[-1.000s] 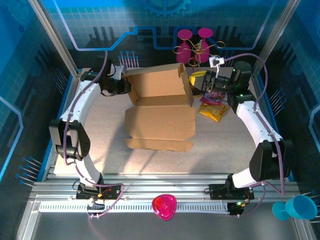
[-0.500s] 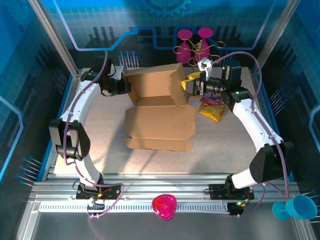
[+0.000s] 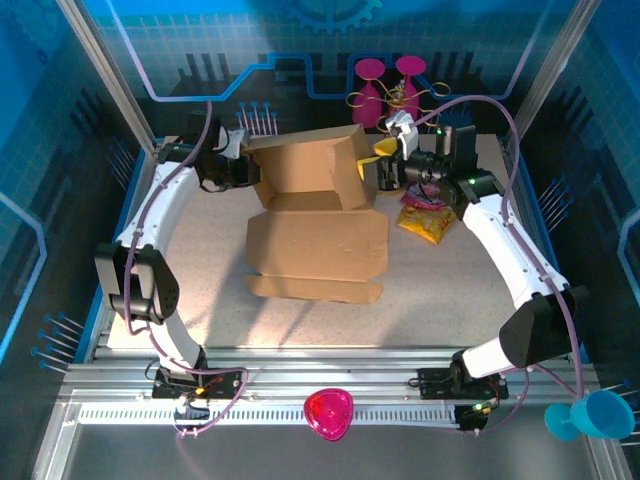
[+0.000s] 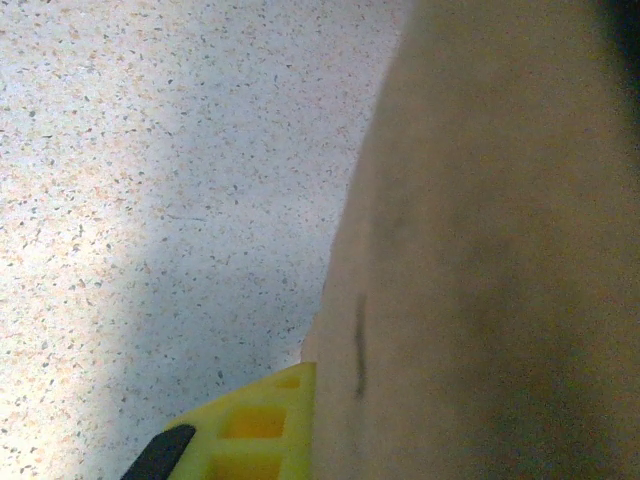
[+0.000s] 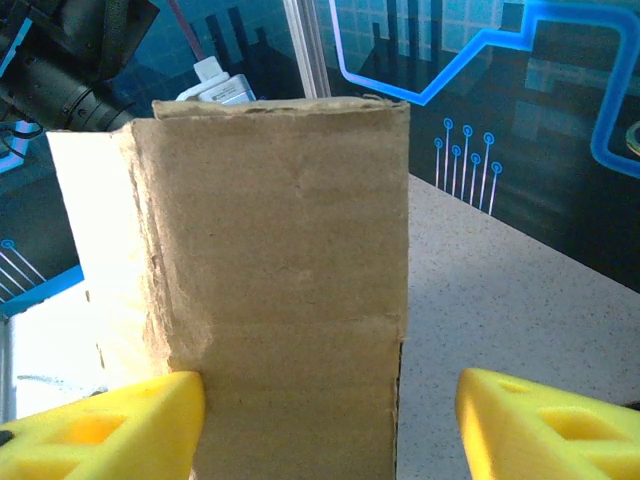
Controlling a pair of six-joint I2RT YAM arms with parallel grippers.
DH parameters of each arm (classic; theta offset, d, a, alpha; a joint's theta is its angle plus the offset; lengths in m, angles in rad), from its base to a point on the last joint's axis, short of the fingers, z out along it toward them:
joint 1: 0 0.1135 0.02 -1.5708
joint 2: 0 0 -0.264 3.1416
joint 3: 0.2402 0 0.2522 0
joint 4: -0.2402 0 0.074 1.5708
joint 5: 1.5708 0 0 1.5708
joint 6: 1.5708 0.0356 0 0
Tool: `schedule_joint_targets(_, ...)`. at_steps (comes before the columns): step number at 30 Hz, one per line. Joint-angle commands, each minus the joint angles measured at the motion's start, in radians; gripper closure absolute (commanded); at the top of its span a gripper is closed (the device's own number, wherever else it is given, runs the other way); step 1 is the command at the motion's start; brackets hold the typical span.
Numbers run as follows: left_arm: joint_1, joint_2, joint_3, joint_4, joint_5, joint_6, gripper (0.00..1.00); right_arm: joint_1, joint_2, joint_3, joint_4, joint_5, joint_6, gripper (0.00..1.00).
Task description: Fold the paper box
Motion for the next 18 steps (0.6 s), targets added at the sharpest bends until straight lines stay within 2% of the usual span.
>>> schedule_joint_targets(1,-0.016,-0.045,0.032,-0.031,0.031,-0.004,1.0,0.036,-0.012,0.034,-0.045,-0.02,-0.03,0.34)
schedule_joint_targets(4,-0.015,-0.043,0.037,-0.04,0.013,-0.006,1.0,0.037,-0.029,0.023,-0.054,-0.031,-0.026,0.36)
schedule_joint_targets(7,-0.018,-0.036,0.045,-0.053,-0.001,-0.006,1.0,0.038,-0.043,0.01,-0.054,-0.043,-0.021,0.45)
schedule_joint_targets(18,-0.024,-0.023,0.066,-0.067,-0.017,-0.005,1.0,0.032,-0.038,0.013,-0.077,-0.119,-0.003,0.6)
